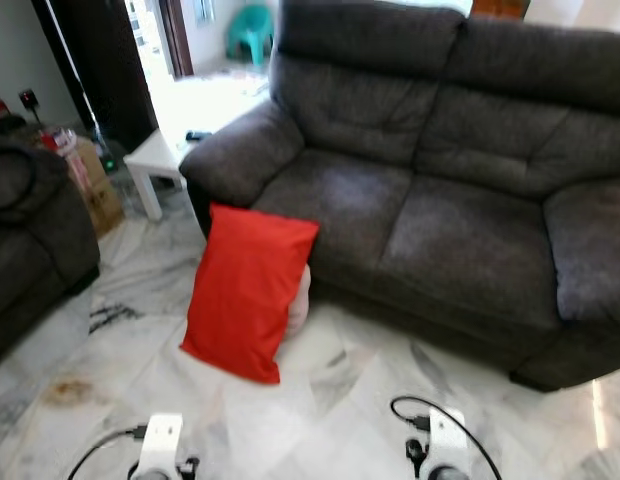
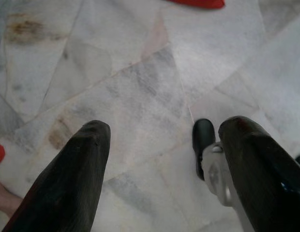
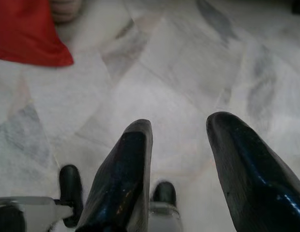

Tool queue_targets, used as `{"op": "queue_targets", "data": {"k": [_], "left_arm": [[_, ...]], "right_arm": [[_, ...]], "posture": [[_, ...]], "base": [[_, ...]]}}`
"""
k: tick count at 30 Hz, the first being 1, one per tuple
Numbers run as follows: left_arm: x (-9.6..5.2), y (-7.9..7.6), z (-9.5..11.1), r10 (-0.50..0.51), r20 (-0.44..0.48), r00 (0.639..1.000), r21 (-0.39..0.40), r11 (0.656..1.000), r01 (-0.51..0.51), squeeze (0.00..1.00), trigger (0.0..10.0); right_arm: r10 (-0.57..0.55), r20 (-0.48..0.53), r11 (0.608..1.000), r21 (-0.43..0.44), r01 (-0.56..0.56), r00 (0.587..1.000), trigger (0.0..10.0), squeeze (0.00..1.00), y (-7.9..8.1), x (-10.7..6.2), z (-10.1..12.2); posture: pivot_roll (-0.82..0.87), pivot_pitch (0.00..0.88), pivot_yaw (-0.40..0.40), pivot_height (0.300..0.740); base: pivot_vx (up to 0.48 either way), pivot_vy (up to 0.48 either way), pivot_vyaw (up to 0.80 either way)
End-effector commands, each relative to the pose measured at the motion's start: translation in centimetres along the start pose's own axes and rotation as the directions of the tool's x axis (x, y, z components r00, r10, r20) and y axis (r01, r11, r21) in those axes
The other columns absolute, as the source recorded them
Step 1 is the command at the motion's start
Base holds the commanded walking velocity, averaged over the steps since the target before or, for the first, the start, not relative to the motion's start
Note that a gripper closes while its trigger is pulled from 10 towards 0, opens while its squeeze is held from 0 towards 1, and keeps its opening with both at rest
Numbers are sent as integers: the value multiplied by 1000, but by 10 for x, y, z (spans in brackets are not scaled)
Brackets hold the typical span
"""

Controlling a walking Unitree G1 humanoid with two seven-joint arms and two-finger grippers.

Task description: Move the pillow to the sofa from floor

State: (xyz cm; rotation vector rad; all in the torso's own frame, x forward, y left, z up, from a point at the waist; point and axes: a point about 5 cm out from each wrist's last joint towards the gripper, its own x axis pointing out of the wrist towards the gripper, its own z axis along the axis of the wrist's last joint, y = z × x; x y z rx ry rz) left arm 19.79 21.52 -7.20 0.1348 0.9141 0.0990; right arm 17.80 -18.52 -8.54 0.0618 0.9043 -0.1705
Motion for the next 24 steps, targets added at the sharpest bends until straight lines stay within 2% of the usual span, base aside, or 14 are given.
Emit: {"op": "queue_targets", "data": {"k": [1,16,24], "left_arm": [[-9,-12,-40,-84,-86,993,0,996,84,0,10000],[-9,-12,-40,-83,-84,993,0,997,83,0,10000],[-9,-12,-40,-83,-84,993,3,997,83,0,10000]], "right_arm": [[138,-50,975,185,-126,989,10000,0,13,-2,-12],[136,-17,974,184,-130,991,10000,0,14,-1,-4],[137,-29,980,153,-131,990,10000,0,13,-1,-5]], "posture": [[-36,0,-51,740],[-36,0,-51,740],[-34,0,-52,740]], "base": [[0,0,0],[0,0,0],[0,0,0]]}}
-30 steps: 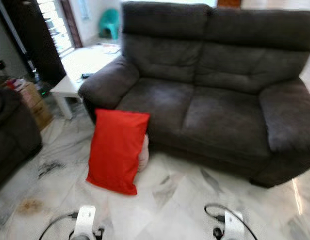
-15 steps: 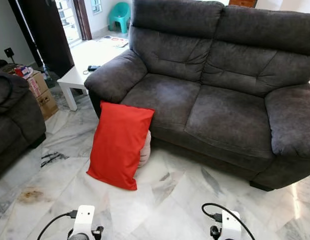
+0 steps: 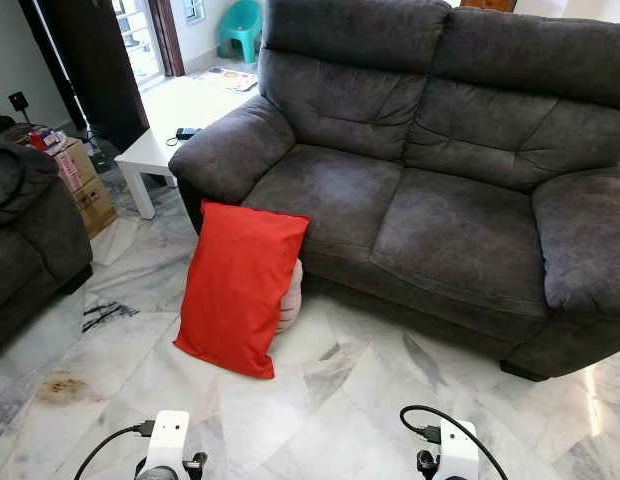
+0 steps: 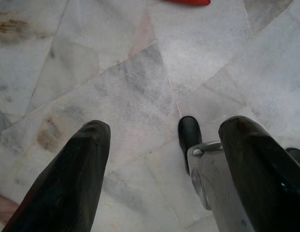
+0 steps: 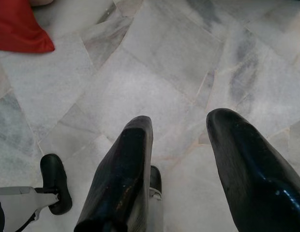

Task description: Move the pillow to the sofa from floor

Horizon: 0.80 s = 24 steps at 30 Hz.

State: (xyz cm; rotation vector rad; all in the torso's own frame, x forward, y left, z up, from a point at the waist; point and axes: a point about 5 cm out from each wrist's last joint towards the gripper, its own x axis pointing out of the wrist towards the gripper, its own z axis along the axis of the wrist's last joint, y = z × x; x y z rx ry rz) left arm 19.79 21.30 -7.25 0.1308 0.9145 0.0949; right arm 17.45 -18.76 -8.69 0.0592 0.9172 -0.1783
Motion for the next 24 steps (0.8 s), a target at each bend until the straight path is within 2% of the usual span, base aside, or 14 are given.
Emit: {"op": "queue_targets", "data": {"k": [1,24], "left_arm": [[-9,-10,-39,-77,-84,993,5,997,78,0,10000],[-9,-10,-39,-77,-84,993,5,997,78,0,10000]], "right_arm": [[145,-16,978,151,-141,989,10000,0,16,0,-1],[145,-16,978,151,-141,989,10000,0,16,0,-1]], "posture": [[-34,0,-52,740],[-34,0,-52,740]], "base": [[0,0,0],[0,0,0]]}}
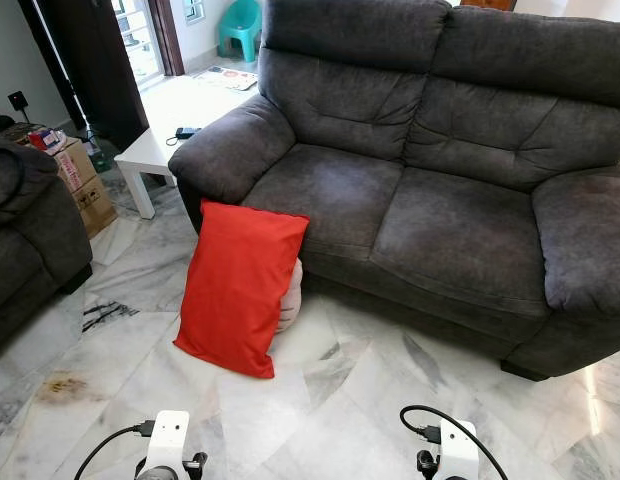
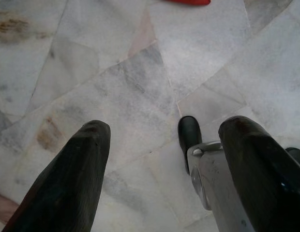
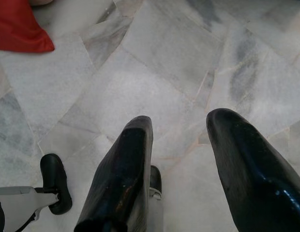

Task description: Move the pillow to the sofa from floor

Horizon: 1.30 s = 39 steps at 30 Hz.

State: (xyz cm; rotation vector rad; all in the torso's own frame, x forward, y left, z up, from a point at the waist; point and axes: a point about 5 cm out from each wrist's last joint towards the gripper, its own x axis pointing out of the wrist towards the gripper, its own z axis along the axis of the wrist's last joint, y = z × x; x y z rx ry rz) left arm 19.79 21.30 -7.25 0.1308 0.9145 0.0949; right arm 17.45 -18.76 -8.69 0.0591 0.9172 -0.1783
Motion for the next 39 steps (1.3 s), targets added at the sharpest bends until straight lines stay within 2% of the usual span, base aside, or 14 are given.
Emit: {"op": "queue_targets", "data": {"k": [1,14,16,18,21,25,31,34,37,39], "left_arm": [[-9,-10,-39,-77,-84,993,5,997,78,0,10000],[-9,-10,-39,-84,-75,994,-1,996,84,0,10000],[-9,-9,-38,-78,-69,995,23,997,80,0,10000],[-9,-7,-34,-35,-29,999,69,997,37,0,10000],[-9,-5,-31,10,21,1000,33,999,-10,0,10000],[-9,-4,-28,23,60,998,8,1000,-24,0,10000],[-10,-3,-26,26,83,996,42,999,-30,0,10000],[-10,-4,-25,29,103,994,6,1000,-29,0,10000],[-10,-3,-22,24,133,991,51,998,-31,0,10000],[-11,-4,-20,29,158,987,53,998,-38,0,10000]], "right_arm": [[145,-16,978,151,-141,989,10000,0,16,0,-1],[161,-10,969,190,-157,987,10000,0,17,-1,-4],[163,-8,968,192,-159,987,10000,0,17,-1,-3],[163,-1,967,200,-160,987,10000,0,17,-1,-3],[163,-1,966,201,-160,987,10000,0,17,-1,-3],[167,-2,967,198,-163,986,10000,0,17,-1,-3],[164,13,963,215,-163,986,10000,0,17,-1,-1],[159,46,958,234,-166,986,10000,0,15,1,6],[169,84,959,217,-183,982,10000,0,16,2,18],[164,125,956,223,-189,978,10000,0,17,4,28]], "posture": [[-34,0,-52,740],[-35,0,-50,740],[-35,0,-50,740],[-35,0,-48,740],[-28,0,-50,740],[-22,0,-49,740],[-38,0,-41,740],[-33,0,-42,740],[-34,0,-43,740],[-31,0,-45,740]], "base": [[0,0,0],[0,0,0],[0,0,0],[0,0,0],[0,0,0],[0,0,0],[0,0,0],[0,0,0],[0,0,0],[0,0,0]]}}
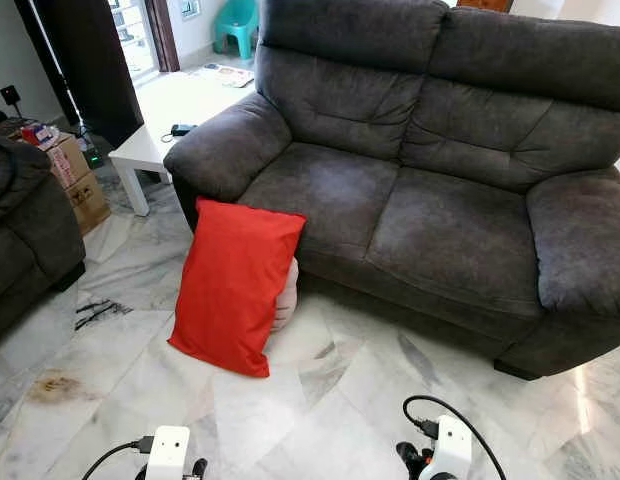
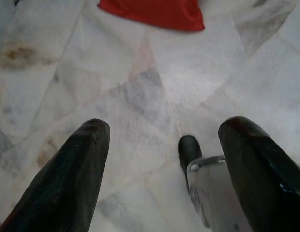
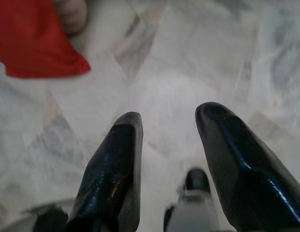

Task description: Move the pillow to the sofa from floor

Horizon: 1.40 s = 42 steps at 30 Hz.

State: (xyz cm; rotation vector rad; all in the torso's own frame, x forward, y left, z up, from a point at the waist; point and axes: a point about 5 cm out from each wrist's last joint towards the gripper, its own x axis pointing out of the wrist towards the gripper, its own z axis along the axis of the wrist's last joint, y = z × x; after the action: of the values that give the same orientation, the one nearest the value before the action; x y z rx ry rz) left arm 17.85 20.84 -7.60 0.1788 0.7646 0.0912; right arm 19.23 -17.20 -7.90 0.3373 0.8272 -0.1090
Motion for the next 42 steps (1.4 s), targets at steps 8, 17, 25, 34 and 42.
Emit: {"op": "queue_targets", "data": {"k": [8,17,25,34,42], "left_arm": [[12,9,79,37,351,936,39,998,-54,0,10000],[-20,18,165,46,842,537,42,988,-151,0,10000],[-18,16,184,44,808,588,66,984,-163,0,10000],[-39,17,196,31,851,524,50,989,-139,0,10000],[-70,37,216,124,878,463,-52,985,-167,0,10000]], "right_arm": [[9,199,1000,15,-12,980,10000,0,4,5,45],[26,371,1000,1,-28,928,10000,0,8,3,79],[94,630,994,-103,-37,771,10000,0,24,-12,126],[125,756,990,-134,-36,643,10000,0,28,-41,139],[142,799,986,-169,-7,585,10000,0,34,-73,143]], "posture": [[-35,0,-43,740],[-33,0,-41,740],[-40,0,-42,740],[-36,0,-49,740],[-26,0,-54,740]], "base": [[0,0,0],[0,0,0],[0,0,0],[0,0,0],[0,0,0]]}}
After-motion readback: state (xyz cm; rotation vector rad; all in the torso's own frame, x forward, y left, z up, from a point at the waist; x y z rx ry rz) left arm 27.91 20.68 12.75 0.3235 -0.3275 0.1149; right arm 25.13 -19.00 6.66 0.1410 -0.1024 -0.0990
